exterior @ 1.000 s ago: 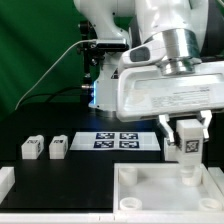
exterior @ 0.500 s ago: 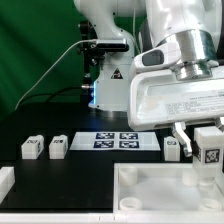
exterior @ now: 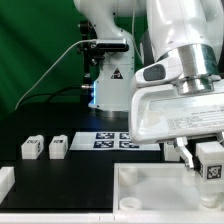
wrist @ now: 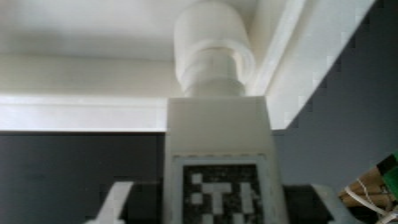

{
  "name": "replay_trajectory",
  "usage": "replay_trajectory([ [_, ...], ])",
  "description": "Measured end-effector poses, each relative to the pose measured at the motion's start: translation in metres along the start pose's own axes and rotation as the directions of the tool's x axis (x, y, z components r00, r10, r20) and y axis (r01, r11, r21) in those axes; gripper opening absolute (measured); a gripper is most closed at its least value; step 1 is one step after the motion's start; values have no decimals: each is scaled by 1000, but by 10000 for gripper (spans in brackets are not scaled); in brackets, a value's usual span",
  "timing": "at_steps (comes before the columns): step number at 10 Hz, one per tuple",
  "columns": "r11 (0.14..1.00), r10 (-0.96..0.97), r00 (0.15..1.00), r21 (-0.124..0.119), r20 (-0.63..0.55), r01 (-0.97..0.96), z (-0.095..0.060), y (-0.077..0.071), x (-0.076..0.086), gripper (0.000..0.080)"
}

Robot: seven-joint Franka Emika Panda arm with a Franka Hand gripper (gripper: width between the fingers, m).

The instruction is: Assemble one leg

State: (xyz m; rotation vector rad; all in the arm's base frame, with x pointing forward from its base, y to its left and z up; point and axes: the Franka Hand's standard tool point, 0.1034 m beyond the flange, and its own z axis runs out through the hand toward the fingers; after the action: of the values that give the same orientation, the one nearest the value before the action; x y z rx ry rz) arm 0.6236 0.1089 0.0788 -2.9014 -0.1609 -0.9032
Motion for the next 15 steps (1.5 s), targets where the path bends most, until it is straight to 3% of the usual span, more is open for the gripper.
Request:
replay_trajectory([
  [4,1000,-8,1000,8,15,8,7,-8,-10,291],
  [10,1000,5,1000,-6,6,-4,8,-9,-11,291],
  [11,1000,5,1000,-6,10,-5,8,-9,-11,347],
  [12,1000,5,1000,-4,22,-5,10,-9,-14,347],
  [13,1000,5,1000,-4,22,-5,10,-9,-14,529],
  [14,1000,5,1000,-4,23,-5,10,-9,-14,529],
  [15,1000,5,1000,-4,23,-5,10,-9,-14,624],
])
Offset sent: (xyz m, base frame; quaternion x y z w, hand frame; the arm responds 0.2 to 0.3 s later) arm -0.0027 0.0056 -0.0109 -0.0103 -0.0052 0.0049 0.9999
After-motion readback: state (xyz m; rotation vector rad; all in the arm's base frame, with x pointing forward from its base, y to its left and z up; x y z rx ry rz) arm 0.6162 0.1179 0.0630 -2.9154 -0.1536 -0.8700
